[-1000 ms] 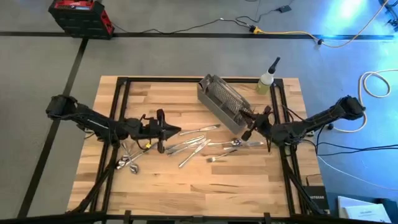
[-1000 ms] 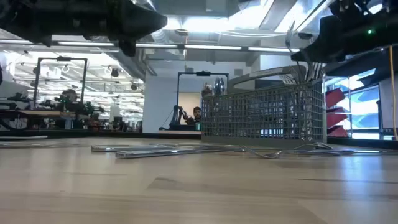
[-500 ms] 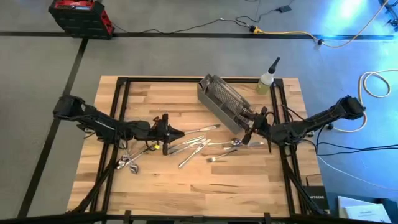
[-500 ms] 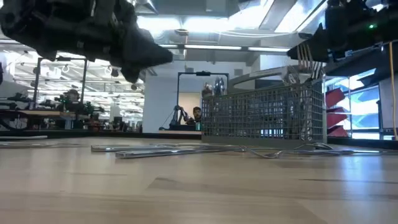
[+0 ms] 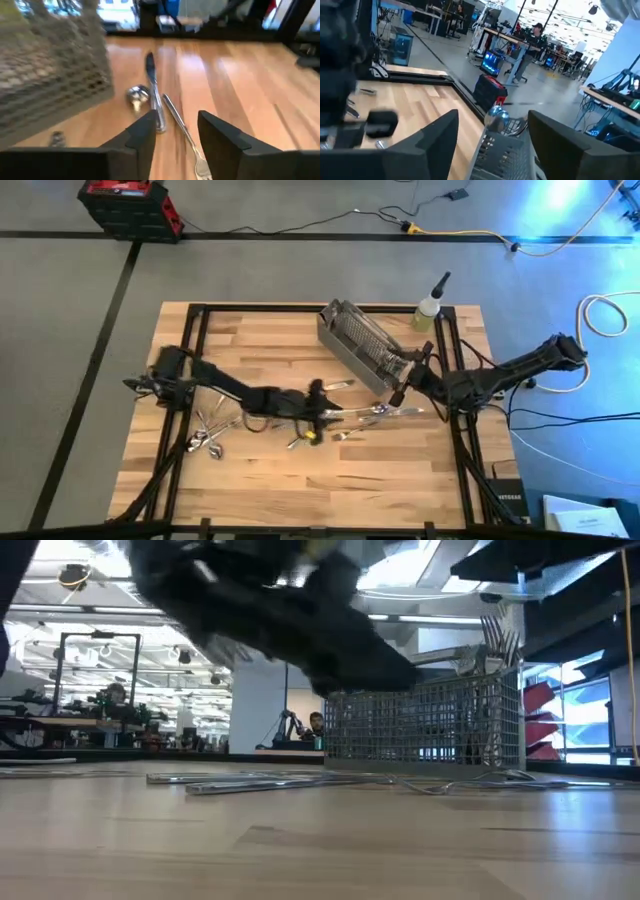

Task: Sort silverware
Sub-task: Put the silver fork into the gray silverware organizer

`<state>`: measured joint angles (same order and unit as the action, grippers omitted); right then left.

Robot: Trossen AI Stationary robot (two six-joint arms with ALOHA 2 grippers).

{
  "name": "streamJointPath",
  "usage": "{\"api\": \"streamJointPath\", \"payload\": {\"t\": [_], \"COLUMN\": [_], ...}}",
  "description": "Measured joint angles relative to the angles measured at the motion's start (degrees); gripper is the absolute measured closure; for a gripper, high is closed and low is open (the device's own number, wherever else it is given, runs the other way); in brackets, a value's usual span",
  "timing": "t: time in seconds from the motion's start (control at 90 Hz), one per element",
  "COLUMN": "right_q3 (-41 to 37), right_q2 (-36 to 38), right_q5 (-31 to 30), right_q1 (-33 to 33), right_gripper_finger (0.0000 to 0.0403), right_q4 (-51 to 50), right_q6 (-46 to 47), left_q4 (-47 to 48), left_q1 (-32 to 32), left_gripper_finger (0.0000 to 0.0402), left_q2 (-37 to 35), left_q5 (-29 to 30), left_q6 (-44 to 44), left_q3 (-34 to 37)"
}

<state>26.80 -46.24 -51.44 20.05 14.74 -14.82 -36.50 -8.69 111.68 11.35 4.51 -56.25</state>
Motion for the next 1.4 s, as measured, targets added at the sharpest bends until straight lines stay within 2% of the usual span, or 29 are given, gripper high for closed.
{"api": "streamJointPath", "payload": {"t": [0.144,0.3,0.4,0.644,1.044,1.211,1.322,1.4], "right_q3": [2.8,4.0,4.1,4.1,4.1,4.1,4.1,4.1], "right_q2": [0.0,0.0,0.0,0.0,0.0,0.0,0.0,0.1], "right_q5": [-1.8,-6.9,-8.7,-9.5,-9.5,-9.5,-9.2,-5.6], "right_q1": [3.1,6.9,8.3,9.2,9.2,9.2,9.2,9.2], "right_gripper_finger": [0.0180,0.0180,0.0180,0.0180,0.0180,0.0180,0.0187,0.0195], "right_q4": [-6.4,-6.9,-6.8,-6.9,-4.9,-4.9,-4.9,-4.3], "right_q6": [0.0,0.0,0.0,0.0,0.5,3.0,8.3,10.1], "left_q4": [9.5,16.5,24.0,28.4,26.5,28.5,28.9,29.1], "left_q1": [0.0,-0.7,-1.4,-2.2,-2.2,-2.2,-2.2,-2.1], "left_gripper_finger": [0.0259,0.0258,0.0258,0.0258,0.0260,0.0295,0.0340,0.0377], "left_q2": [5.7,9.0,10.1,11.0,16.2,16.0,15.9,15.9], "left_q5": [0.4,-3.0,-1.6,2.4,0.0,1.3,1.2,0.9], "left_q6": [0.5,6.2,7.8,12.0,13.1,8.5,5.1,2.6], "left_q3": [-8.8,-17.5,-21.4,-22.5,-22.6,-22.7,-22.7,-22.7]}}
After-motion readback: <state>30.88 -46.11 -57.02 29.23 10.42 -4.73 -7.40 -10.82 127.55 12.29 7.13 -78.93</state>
